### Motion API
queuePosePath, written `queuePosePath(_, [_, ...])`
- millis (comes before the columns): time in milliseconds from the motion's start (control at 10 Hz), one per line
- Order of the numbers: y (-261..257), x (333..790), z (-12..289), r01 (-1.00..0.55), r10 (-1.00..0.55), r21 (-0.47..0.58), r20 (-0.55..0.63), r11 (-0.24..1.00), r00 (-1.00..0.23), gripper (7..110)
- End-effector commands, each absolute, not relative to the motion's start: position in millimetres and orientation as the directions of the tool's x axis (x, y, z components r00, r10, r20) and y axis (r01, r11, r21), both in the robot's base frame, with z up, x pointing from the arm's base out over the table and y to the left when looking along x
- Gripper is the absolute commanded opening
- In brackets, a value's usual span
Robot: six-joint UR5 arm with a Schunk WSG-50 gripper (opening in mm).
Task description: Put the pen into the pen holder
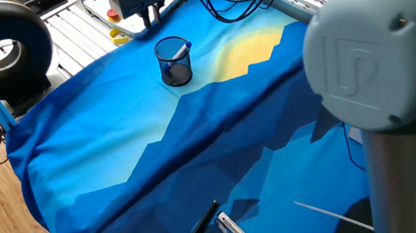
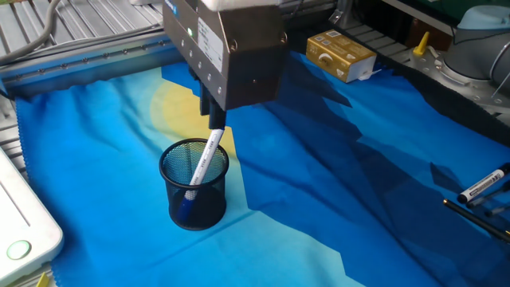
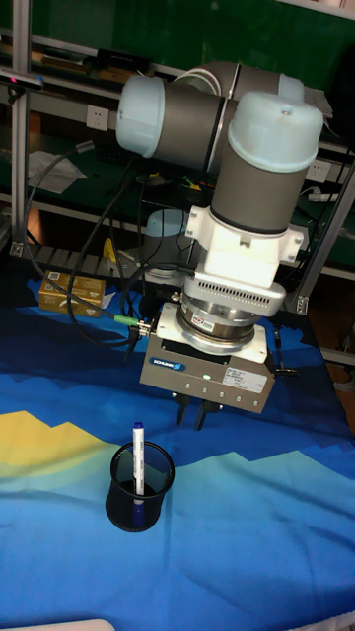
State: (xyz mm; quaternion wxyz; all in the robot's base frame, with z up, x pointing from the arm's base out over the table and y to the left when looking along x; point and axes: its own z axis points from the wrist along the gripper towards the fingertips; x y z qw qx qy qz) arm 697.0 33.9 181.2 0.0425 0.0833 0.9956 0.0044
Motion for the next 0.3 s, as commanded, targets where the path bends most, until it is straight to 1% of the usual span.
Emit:
queuePosePath(0, [41.7, 704.7, 187.2, 0.224, 0.23, 0.059, -0.128, 0.973, -0.965, 7])
queuePosePath(200, [37.7, 705.2, 184.7, 0.221, 0.227, 0.055, -0.127, 0.974, -0.966, 7])
